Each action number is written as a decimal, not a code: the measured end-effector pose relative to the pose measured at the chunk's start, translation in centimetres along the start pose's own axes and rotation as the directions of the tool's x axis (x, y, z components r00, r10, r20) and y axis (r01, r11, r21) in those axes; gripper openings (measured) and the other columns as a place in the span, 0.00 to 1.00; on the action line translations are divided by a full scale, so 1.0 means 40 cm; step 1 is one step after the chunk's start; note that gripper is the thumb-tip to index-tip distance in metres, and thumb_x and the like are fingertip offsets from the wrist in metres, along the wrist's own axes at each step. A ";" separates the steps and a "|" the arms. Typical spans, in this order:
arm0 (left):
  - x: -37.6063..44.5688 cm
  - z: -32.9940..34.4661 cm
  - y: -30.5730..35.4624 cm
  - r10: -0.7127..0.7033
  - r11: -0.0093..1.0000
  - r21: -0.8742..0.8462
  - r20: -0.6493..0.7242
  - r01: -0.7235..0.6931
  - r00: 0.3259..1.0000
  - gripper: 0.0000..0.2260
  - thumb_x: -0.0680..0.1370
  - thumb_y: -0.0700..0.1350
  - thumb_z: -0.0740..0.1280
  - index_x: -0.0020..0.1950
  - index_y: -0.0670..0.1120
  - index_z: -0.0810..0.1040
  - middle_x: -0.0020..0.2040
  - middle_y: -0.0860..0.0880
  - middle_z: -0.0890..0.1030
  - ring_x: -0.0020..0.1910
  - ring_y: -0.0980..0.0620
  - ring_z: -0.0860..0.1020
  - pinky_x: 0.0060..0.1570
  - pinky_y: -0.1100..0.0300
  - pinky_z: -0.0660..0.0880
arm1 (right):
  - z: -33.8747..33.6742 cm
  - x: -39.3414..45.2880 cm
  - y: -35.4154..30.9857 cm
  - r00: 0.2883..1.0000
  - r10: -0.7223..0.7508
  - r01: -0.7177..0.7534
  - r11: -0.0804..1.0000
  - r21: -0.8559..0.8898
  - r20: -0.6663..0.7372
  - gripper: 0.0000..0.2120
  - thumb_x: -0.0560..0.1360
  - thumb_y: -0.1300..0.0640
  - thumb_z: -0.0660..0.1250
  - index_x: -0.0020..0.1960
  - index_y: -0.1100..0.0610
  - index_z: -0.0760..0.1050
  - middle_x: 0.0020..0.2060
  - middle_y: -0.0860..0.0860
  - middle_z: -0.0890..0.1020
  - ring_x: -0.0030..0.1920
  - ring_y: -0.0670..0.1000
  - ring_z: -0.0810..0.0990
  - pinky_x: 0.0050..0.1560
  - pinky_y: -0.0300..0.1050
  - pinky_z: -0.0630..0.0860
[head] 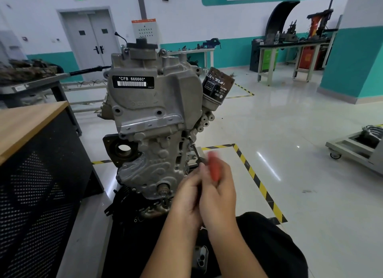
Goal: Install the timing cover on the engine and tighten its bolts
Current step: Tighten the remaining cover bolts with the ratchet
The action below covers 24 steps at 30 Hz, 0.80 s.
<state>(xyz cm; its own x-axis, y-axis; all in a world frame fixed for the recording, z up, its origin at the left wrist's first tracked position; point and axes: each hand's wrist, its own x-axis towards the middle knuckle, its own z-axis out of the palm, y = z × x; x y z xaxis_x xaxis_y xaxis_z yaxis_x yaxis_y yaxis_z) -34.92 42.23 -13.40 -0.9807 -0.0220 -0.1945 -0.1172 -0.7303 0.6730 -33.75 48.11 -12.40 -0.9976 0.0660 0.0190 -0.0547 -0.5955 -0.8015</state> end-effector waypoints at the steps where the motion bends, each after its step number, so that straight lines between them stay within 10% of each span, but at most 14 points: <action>1: 0.001 -0.011 0.004 -0.020 1.000 -0.008 0.009 0.020 1.000 0.14 0.73 0.43 0.72 0.57 0.39 0.82 0.52 0.40 0.85 0.50 0.46 0.85 0.50 0.54 0.82 | 0.002 0.001 0.010 0.997 0.065 -0.062 0.996 0.064 -0.046 0.11 0.84 0.52 0.63 0.64 0.41 0.75 0.57 0.41 0.85 0.57 0.42 0.84 0.58 0.46 0.81; 4: 0.002 -0.024 0.013 0.029 0.999 0.042 -0.006 -0.029 1.000 0.15 0.73 0.43 0.70 0.57 0.37 0.82 0.53 0.37 0.86 0.50 0.44 0.86 0.47 0.53 0.84 | 0.000 0.002 -0.009 0.966 0.249 -0.223 0.939 0.261 -0.072 0.10 0.84 0.55 0.63 0.64 0.45 0.76 0.51 0.52 0.88 0.50 0.50 0.88 0.45 0.45 0.84; 9: 0.018 -0.016 0.008 0.065 0.997 0.041 0.006 -0.066 0.998 0.10 0.71 0.41 0.71 0.48 0.36 0.82 0.44 0.38 0.85 0.39 0.45 0.85 0.39 0.56 0.83 | -0.041 -0.024 -0.017 0.996 0.037 -0.050 0.986 -0.159 -0.084 0.21 0.75 0.53 0.76 0.62 0.42 0.71 0.48 0.45 0.87 0.47 0.42 0.87 0.41 0.34 0.80; 13: 0.020 -0.015 -0.001 0.058 0.997 0.059 -0.004 -0.058 0.998 0.05 0.71 0.39 0.71 0.39 0.40 0.86 0.41 0.39 0.85 0.36 0.45 0.84 0.38 0.55 0.83 | -0.092 -0.071 0.006 0.939 -0.331 0.179 0.699 -0.692 -0.092 0.06 0.74 0.45 0.72 0.48 0.43 0.76 0.43 0.44 0.82 0.45 0.45 0.83 0.48 0.49 0.81; 19: 0.019 -0.009 -0.008 0.081 0.991 0.110 -0.060 -0.075 0.995 0.12 0.72 0.40 0.73 0.52 0.35 0.84 0.47 0.36 0.85 0.40 0.45 0.85 0.38 0.53 0.83 | -0.125 -0.068 0.006 0.888 -0.423 0.371 0.429 -0.824 0.180 0.12 0.73 0.58 0.77 0.54 0.48 0.81 0.41 0.43 0.81 0.41 0.41 0.79 0.46 0.25 0.70; 24: 0.003 -0.011 0.010 0.035 0.992 0.121 0.020 -0.037 0.999 0.12 0.77 0.42 0.69 0.57 0.38 0.80 0.50 0.36 0.85 0.38 0.43 0.85 0.28 0.57 0.78 | -0.114 -0.051 -0.001 0.950 -0.283 0.167 0.821 -0.546 -0.134 0.04 0.77 0.50 0.74 0.46 0.46 0.79 0.37 0.45 0.86 0.37 0.46 0.86 0.41 0.48 0.85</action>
<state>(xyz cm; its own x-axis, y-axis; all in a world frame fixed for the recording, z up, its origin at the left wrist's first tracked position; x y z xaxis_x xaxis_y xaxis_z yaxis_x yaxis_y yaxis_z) -35.00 41.63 -13.48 -0.9870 -0.0337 -0.1571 -0.0992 -0.6412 0.7609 -31.51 51.63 -15.14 -0.9266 0.3379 0.1647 -0.1891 -0.0404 -0.9811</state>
